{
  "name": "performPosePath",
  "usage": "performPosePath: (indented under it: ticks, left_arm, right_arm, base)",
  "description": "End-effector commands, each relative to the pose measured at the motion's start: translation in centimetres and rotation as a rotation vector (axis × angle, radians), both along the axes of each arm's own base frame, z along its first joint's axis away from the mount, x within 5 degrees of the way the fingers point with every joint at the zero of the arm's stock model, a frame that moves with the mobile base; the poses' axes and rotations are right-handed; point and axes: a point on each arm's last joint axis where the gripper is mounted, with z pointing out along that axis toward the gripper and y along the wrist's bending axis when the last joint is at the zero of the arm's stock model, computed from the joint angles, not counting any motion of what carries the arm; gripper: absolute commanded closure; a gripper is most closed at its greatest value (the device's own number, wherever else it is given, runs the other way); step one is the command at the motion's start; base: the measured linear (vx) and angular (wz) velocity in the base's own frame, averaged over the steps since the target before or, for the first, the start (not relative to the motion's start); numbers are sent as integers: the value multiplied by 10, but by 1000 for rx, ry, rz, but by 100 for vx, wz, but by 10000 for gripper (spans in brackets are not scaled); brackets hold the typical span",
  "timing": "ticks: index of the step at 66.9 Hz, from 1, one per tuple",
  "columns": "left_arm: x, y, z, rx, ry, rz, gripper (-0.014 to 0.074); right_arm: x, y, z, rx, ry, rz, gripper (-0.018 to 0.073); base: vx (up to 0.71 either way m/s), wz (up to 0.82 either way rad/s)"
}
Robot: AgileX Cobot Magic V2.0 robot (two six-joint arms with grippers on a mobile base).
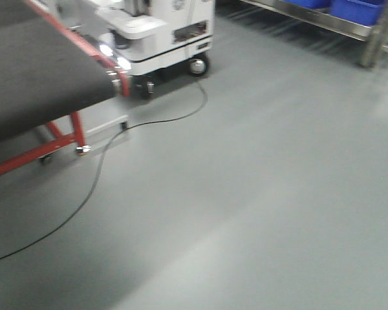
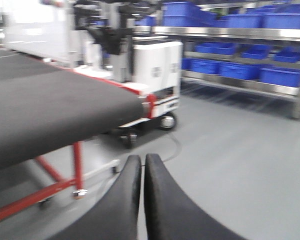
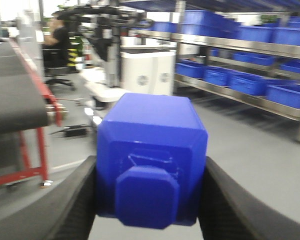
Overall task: Pour parts from conveyor to right shelf
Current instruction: 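Drive the base away from the conveyor holding the blue part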
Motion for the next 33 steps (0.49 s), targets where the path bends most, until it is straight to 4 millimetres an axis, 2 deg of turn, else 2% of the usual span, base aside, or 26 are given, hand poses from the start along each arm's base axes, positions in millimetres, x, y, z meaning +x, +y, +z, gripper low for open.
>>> performPosePath:
  ticks: [1, 33]
  left_arm:
    - [-2, 0, 14, -19, -109, -8, 603]
    - [-2, 0, 14, -19, -109, -8, 603]
  right_arm:
    - [-1, 0, 16, -9, -98, 4, 564]
    - [-1, 0, 15, -9, -97, 4, 564]
  base:
    - [-20, -67]
    - [-18, -72]
